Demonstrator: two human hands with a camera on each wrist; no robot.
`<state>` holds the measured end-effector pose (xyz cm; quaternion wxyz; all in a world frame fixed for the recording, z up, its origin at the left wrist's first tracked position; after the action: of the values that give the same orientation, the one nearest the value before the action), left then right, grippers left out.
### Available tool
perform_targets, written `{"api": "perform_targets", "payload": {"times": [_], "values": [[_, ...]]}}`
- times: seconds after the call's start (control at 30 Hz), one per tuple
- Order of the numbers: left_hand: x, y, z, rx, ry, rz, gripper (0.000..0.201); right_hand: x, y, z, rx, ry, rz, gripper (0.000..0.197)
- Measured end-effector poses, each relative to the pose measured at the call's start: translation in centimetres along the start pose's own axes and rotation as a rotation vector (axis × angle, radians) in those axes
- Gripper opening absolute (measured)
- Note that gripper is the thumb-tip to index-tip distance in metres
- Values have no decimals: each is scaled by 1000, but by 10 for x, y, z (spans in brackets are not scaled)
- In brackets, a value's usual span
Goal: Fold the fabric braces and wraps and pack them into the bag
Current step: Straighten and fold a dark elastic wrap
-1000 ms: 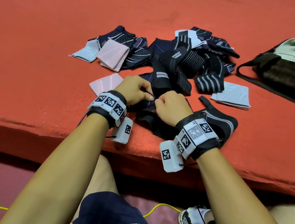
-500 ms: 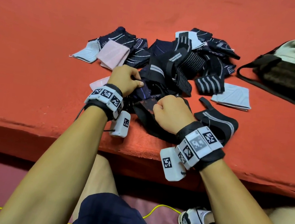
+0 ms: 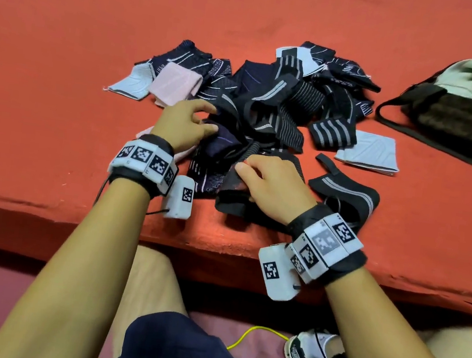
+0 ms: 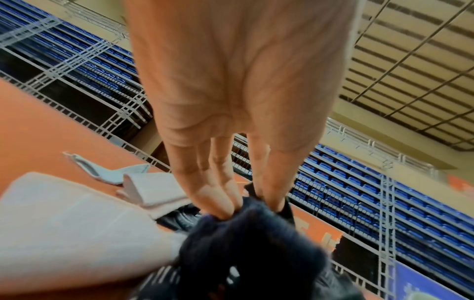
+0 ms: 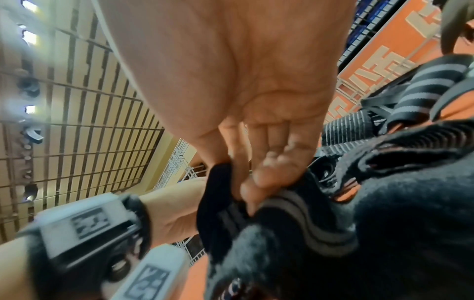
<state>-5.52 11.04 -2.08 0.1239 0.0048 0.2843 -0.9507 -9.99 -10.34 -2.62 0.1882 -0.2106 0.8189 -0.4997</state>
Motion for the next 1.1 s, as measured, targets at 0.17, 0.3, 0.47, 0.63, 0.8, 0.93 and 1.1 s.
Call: {"api": "perform_targets", "payload": {"times": [0.17,0.3,0.47,0.63,0.8,0.93,1.1], "values": [[38,8,9,-76,70,-178,15,4,2,11,7,-15,-96,37],[56,35,0,-106,-6,-601,53,3,4,11,5,42,-103,34],[50,51,5,-262,132,-552,48,5,-1,6,19,59,-128,33],[33,51,16,-123,113,-328,25,5,-8,12,-29,74,-107,31],[14,50,6,-119,21,-239,25,6,-13,18,7,45,-135,32],[-3,36,0,-69,-4,-142,10,12,-8,22,-42,57,-131,34],[7,35,5,188,1,-104,42,15,4,17,-175,17,-155,34]]}}
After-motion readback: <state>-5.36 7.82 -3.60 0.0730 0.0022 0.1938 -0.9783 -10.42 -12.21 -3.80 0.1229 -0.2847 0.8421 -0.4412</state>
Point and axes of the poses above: each hand's wrist, its own x-axis away from the middle knuckle, its own y-axis out of the palm, z = x × y, the point moved 2 cm from there along -x, towards the middle knuckle, and after that the axes turned 14 degrees about x, right-handed, at the moved point
